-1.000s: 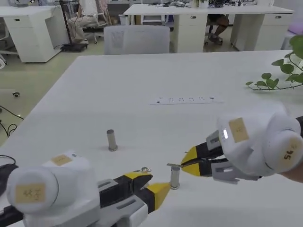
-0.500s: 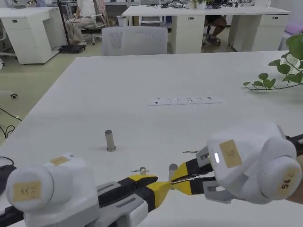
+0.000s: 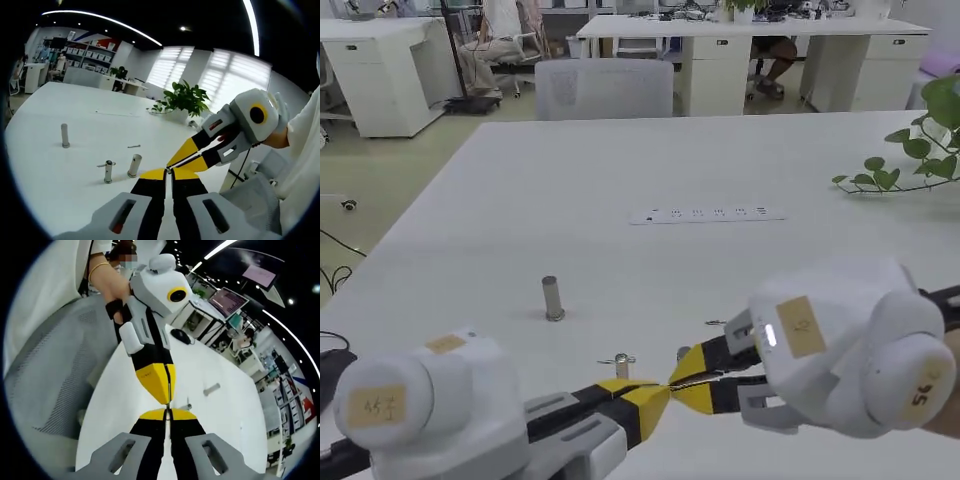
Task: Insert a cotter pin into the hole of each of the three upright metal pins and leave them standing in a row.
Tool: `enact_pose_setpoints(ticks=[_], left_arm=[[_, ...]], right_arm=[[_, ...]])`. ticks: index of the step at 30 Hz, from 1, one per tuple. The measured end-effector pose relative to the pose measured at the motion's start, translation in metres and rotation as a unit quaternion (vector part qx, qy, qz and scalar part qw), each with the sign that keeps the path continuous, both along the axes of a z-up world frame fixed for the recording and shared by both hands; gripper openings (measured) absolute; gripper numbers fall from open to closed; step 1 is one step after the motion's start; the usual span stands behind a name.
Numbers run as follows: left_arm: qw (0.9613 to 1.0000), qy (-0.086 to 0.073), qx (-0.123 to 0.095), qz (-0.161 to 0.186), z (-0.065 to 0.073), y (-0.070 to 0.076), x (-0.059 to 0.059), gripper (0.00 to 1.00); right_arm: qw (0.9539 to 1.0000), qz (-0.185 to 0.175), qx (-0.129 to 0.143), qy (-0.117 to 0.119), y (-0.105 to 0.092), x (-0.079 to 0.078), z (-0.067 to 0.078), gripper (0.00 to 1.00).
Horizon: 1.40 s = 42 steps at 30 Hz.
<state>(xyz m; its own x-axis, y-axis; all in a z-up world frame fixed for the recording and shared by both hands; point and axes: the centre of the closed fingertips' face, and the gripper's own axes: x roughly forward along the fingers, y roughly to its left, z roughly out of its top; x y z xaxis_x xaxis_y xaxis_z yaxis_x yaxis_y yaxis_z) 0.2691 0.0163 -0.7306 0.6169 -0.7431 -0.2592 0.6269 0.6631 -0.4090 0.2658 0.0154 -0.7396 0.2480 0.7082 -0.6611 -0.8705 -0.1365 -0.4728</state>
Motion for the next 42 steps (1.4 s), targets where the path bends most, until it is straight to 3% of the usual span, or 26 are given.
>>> enact_pose_setpoints(ticks=[4, 10, 19, 22, 26, 33, 38, 42], left_arm=[[1.0000, -0.004, 0.000, -0.002, 0.001, 0.001, -0.002, 0.01], [0.9995, -0.016, 0.025, -0.011, 0.000, 0.001, -0.002, 0.01], [0.9972, -0.030, 0.060, -0.031, -0.003, 0.000, -0.004, 0.01], [0.9949, -0.033, 0.087, -0.040, -0.008, 0.002, -0.007, 0.00], [0.9922, -0.042, 0.105, -0.053, -0.012, 0.003, -0.010, 0.00], [0.9812, -0.074, 0.152, -0.093, -0.018, 0.003, -0.017, 0.00], [0.9763, -0.084, 0.164, -0.114, -0.020, 0.002, -0.022, 0.00], [0.9728, -0.090, 0.165, -0.136, -0.021, -0.001, -0.028, 0.00]], right_arm=[[1.0000, 0.001, 0.002, 0.005, 0.001, -0.002, 0.001, 0.03], [0.9997, -0.005, 0.008, 0.021, 0.002, -0.002, 0.000, 0.03], [0.9962, -0.023, 0.040, 0.073, 0.001, -0.003, -0.003, 0.05], [0.9938, -0.028, 0.054, 0.094, 0.001, -0.005, -0.001, 0.08], [0.9916, -0.033, 0.062, 0.108, -0.001, -0.003, 0.001, 0.10], [0.9798, -0.036, 0.074, 0.182, -0.008, -0.009, -0.002, 0.14], [0.9680, -0.028, 0.068, 0.240, -0.012, -0.017, -0.011, 0.15], [0.9639, -0.018, 0.064, 0.258, -0.015, -0.021, -0.016, 0.16]])
